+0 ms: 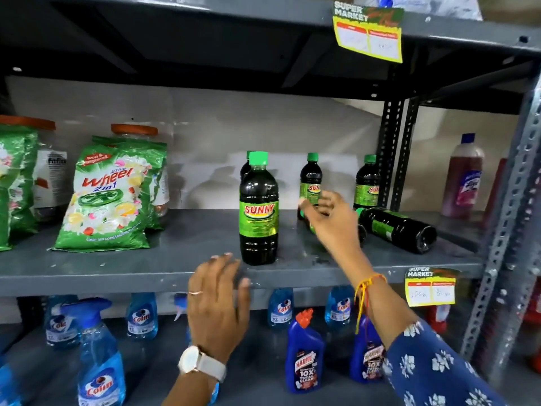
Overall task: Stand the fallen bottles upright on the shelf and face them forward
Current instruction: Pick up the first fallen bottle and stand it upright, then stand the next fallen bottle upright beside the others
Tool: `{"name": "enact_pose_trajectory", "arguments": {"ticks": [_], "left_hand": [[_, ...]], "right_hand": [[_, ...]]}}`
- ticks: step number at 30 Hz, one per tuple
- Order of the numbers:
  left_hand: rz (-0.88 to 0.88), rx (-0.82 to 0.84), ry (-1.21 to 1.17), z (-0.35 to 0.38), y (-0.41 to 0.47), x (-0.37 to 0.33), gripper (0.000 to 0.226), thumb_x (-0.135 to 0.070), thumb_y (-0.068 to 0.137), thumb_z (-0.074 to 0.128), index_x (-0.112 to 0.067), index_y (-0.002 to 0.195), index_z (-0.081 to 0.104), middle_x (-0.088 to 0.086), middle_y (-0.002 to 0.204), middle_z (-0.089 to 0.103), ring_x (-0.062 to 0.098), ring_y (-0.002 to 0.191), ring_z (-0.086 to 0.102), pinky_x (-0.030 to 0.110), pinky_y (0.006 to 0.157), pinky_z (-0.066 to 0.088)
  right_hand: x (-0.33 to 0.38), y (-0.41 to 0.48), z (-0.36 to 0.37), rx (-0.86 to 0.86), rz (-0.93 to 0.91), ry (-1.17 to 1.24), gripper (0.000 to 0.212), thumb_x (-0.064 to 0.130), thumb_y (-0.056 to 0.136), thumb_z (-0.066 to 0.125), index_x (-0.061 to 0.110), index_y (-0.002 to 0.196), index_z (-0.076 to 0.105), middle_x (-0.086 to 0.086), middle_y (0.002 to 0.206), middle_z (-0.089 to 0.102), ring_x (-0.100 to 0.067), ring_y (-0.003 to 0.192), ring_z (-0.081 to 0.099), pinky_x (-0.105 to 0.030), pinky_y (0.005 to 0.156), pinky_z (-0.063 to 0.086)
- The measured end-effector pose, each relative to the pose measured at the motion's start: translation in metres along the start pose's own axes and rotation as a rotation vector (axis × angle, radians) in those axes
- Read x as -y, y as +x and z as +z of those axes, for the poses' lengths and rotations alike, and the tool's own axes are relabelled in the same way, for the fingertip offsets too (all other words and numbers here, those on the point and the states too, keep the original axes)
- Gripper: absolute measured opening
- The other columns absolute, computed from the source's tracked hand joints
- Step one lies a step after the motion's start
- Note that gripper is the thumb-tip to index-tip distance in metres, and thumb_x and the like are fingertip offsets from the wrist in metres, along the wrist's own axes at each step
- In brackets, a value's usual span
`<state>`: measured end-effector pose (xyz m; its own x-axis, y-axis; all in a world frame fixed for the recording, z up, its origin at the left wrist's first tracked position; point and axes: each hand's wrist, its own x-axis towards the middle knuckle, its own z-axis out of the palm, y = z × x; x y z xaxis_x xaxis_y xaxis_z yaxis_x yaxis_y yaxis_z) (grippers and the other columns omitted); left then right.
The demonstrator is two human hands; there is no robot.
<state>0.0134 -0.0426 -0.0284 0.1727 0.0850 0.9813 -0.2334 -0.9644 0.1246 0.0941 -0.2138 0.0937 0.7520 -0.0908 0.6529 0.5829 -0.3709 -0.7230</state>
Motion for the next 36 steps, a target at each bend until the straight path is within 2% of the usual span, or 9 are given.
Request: {"name": "enact_pose_trajectory", "arguments": {"ticks": [3,6,8,12,16,20,25,33,36], "left_hand": [[0.220,0.125,-0.107,0.020,0.013,-0.055,0.030,-0.026,0.090,0.048,-0.006,0.100,0.067,0.012,0.109,0.067,0.028,0.107,0.056,0.040,0.094,0.044],[0.169,0.287,-0.007,0.048,0.032,-0.102,0.040,-0.035,0.091,0.044,-0.007,0.102,0.069,0.010,0.109,0.068,0.028,0.104,0.061,0.038,0.090,0.049],[0.082,0.386,0.090,0.064,0.036,-0.116,0.046,-0.040,0.090,0.042,-0.006,0.097,0.071,0.011,0.102,0.071,0.028,0.096,0.064,0.037,0.084,0.052],[0.030,0.438,0.222,0.082,0.027,-0.115,0.044,-0.041,0.088,0.043,-0.008,0.082,0.071,0.010,0.083,0.072,0.029,0.074,0.066,0.036,0.067,0.053],[0.053,0.326,0.256,0.092,0.022,-0.109,0.039,-0.039,0.087,0.047,-0.009,0.085,0.071,0.008,0.084,0.072,0.028,0.076,0.066,0.036,0.068,0.051],[0.069,0.241,0.259,0.097,0.019,-0.108,0.039,-0.039,0.088,0.044,-0.011,0.086,0.071,0.005,0.088,0.072,0.026,0.079,0.066,0.036,0.071,0.042],[0.075,0.194,0.262,0.098,0.018,-0.108,0.039,-0.039,0.087,0.044,-0.012,0.087,0.072,0.005,0.088,0.073,0.025,0.080,0.067,0.036,0.070,0.046],[0.070,0.183,0.276,0.099,0.017,-0.108,0.038,-0.038,0.088,0.044,-0.011,0.089,0.071,0.006,0.089,0.072,0.025,0.080,0.066,0.037,0.072,0.040],[0.063,0.191,0.274,0.098,0.016,-0.109,0.039,-0.039,0.088,0.043,-0.012,0.089,0.071,0.006,0.088,0.072,0.024,0.081,0.066,0.036,0.073,0.041]], "right_hand": [[-0.001,0.040,-0.027,-0.025,-0.055,-0.508,0.038,0.043,0.075,0.066,0.006,0.083,0.062,-0.019,0.087,0.066,-0.034,0.089,0.062,-0.032,0.069,0.045],[-0.009,0.060,-0.022,0.270,0.077,-1.043,0.068,0.063,0.069,0.063,0.011,0.113,0.057,-0.011,0.117,0.060,-0.032,0.116,0.051,-0.036,0.081,0.045],[-0.026,0.064,-0.012,0.352,0.081,-1.130,0.059,0.052,0.072,0.066,0.016,0.119,0.055,-0.003,0.122,0.057,-0.025,0.115,0.053,-0.031,0.078,0.041],[-0.048,0.072,-0.010,0.363,0.015,-1.067,0.049,0.036,0.076,0.065,0.012,0.117,0.056,-0.005,0.122,0.059,-0.025,0.114,0.056,-0.032,0.083,0.046],[-0.062,0.074,-0.033,0.333,-0.037,-0.845,0.065,0.058,0.061,0.071,0.013,0.107,0.061,-0.011,0.111,0.064,-0.032,0.105,0.059,-0.032,0.074,0.045],[-0.082,0.071,-0.051,0.199,-0.073,-0.434,0.053,0.069,0.054,0.064,0.023,0.078,0.056,-0.011,0.086,0.069,-0.032,0.083,0.063,-0.029,0.059,0.036],[-0.104,0.064,-0.050,0.218,-0.023,-0.067,0.059,0.062,0.053,0.071,0.024,0.093,0.050,-0.001,0.089,0.070,-0.018,0.085,0.065,-0.028,0.067,0.049],[-0.115,0.059,-0.042,0.272,-0.021,-0.081,0.094,0.075,0.040,0.069,0.018,0.109,0.038,0.000,0.108,0.044,-0.012,0.100,0.045,-0.029,0.085,0.042],[-0.115,0.059,-0.043,0.285,-0.022,-0.116,0.080,0.059,0.042,0.078,0.021,0.099,0.036,0.000,0.102,0.049,-0.016,0.092,0.050,-0.030,0.075,0.043]]}}
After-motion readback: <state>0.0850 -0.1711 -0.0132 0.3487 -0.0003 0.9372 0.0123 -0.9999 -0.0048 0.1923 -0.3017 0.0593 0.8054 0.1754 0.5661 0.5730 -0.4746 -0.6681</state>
